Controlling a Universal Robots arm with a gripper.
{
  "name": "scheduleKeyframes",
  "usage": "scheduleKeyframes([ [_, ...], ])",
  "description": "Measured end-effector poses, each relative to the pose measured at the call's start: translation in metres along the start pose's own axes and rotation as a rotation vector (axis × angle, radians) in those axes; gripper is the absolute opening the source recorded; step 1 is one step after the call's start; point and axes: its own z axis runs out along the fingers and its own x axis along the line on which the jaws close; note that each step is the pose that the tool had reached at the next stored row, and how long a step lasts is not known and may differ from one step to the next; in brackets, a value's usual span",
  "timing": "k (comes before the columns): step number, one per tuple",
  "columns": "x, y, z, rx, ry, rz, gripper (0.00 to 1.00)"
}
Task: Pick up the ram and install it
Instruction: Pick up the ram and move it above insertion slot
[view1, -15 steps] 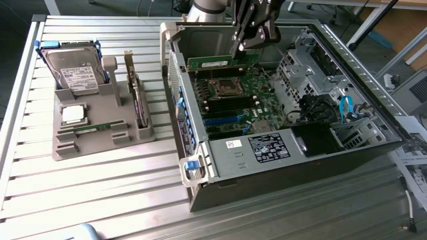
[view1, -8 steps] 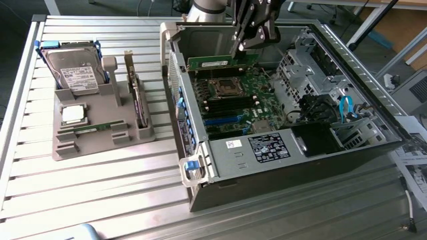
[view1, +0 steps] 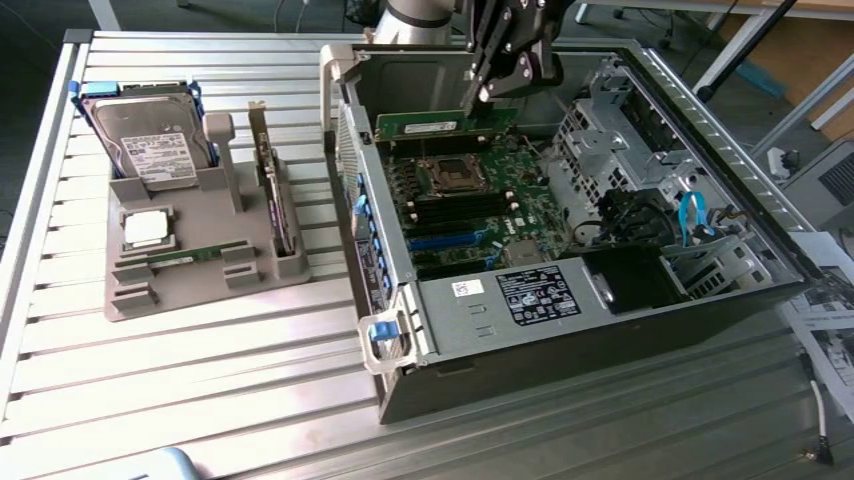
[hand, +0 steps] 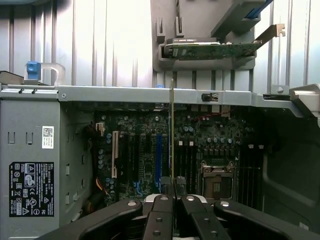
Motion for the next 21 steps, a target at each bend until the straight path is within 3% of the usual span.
scheduleKeyframes([
  [6, 0.0, -0.0025, 0.0001, -0.0006, -0.0001, 0.0, 0.12],
  [16, 0.001, -0.0231, 0.0003, -0.0061, -0.0002, 0.001, 0.12],
  [21, 0.001, -0.0378, 0.0003, -0.0094, -0.0004, 0.001, 0.12],
])
